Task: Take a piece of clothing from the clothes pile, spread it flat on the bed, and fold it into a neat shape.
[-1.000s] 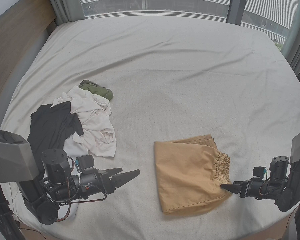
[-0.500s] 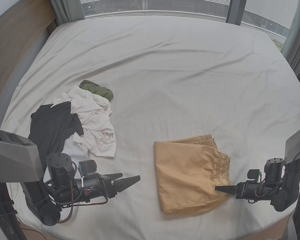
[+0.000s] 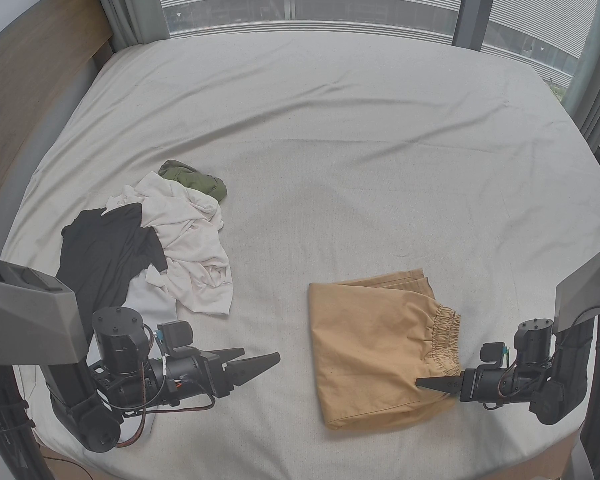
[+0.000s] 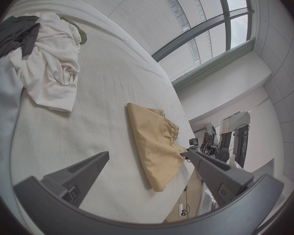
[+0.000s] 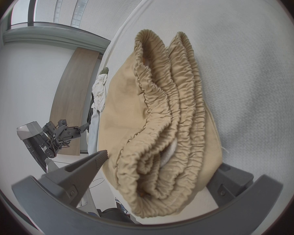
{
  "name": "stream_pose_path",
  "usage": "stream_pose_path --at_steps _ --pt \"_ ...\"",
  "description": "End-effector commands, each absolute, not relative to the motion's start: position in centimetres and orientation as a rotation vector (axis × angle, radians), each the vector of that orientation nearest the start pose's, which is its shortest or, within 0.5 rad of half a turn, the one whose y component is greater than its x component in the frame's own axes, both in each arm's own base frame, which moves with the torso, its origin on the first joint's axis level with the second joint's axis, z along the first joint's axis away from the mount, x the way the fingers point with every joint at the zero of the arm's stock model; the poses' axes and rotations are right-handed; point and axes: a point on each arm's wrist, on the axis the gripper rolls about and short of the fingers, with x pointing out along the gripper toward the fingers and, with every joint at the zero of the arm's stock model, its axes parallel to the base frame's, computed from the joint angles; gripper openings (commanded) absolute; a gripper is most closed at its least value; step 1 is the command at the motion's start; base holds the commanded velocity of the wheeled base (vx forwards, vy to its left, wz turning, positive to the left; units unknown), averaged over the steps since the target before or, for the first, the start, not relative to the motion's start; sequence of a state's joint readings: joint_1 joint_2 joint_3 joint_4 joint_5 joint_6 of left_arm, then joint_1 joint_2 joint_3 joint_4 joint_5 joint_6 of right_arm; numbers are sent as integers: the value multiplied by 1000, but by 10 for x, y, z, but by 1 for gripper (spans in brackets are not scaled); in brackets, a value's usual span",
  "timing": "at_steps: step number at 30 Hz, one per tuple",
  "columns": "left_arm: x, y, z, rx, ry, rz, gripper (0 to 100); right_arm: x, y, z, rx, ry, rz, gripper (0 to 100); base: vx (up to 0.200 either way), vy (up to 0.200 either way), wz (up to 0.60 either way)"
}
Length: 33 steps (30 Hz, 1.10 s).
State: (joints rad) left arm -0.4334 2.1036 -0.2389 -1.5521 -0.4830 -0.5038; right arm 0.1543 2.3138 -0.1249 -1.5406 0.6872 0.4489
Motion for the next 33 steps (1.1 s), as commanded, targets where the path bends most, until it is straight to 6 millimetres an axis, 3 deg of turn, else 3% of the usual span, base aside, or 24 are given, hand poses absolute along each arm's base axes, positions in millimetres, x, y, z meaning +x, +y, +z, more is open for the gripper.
stream_pose_path --at_steps 1,7,8,22,24,33 --pt "240 -123 38 -472 548 -808 100 239 52 -25 579 812 661 100 0 0 0" --pt "240 -123 38 -472 548 -808 100 246 54 -24 606 797 657 100 0 0 0" --pt "239 -122 38 -472 550 -807 100 247 54 -24 606 794 658 0 0 0 0" --pt "240 -120 39 -475 544 -801 100 244 57 -15 599 776 681 0 0 0 0" --pt "242 -118 40 -477 535 -791 100 239 59 6 586 717 710 0 0 0 0" --pt "244 -115 43 -478 516 -786 100 221 77 47 585 626 826 0 0 0 0"
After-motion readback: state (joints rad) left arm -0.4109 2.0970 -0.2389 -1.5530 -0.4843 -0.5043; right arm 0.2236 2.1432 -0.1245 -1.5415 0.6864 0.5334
